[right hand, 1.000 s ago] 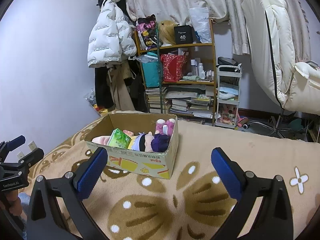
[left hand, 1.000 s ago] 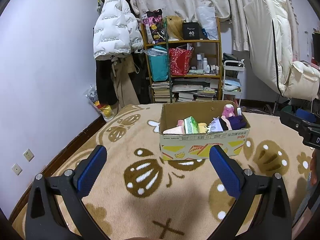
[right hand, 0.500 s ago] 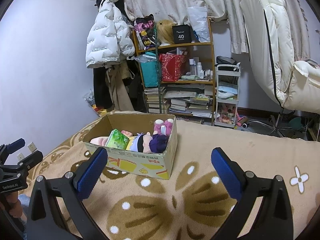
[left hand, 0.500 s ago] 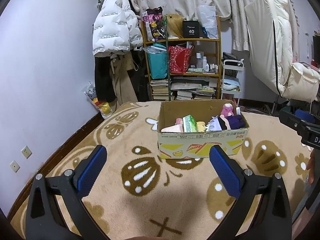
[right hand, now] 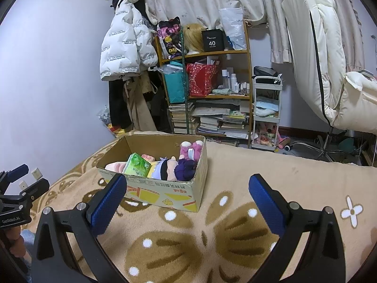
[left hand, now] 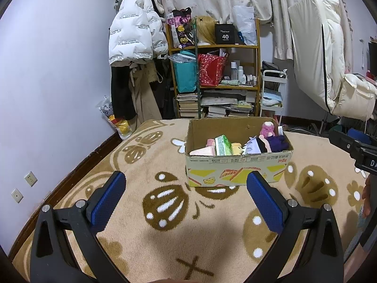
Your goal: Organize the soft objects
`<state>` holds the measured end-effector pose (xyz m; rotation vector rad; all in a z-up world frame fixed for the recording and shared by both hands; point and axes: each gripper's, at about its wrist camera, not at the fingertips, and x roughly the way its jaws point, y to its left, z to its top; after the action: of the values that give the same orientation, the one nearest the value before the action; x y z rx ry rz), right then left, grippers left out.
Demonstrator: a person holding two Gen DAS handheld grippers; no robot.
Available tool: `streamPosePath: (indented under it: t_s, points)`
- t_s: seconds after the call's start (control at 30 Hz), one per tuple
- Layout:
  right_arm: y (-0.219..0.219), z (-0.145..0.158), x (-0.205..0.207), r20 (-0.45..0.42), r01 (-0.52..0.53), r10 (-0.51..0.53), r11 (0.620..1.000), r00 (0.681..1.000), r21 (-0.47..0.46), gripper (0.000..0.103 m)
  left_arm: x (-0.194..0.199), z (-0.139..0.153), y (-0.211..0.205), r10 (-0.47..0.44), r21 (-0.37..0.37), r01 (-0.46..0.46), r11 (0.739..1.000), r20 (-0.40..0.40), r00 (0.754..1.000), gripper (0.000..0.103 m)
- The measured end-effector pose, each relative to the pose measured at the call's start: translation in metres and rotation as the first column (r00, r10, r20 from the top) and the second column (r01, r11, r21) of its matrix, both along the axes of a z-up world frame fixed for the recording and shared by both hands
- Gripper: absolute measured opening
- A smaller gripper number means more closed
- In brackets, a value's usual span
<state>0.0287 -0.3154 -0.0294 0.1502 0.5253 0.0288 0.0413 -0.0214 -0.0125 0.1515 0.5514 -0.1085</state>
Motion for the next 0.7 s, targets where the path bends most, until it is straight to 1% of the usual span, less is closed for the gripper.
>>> streamPosePath:
  t_s: [0.23,0.7]
  points:
    - [-0.0001,0.0004,0.0001,-0.001,0.002,-0.002,1.0,1.0,-0.004,0.103,-0.001,0.0009,-0.001,0.004,0.011,-0.004,1.0,0.01,1.0,0.101]
    - [-0.0009,0.0008,0.0006,-0.001,-0.001,0.001,1.0,1.0,-0.004,0.103,0.0007,0.0027,0.0029,0.008,-0.009,-0.008,1.0,0.001,1.0,0.101]
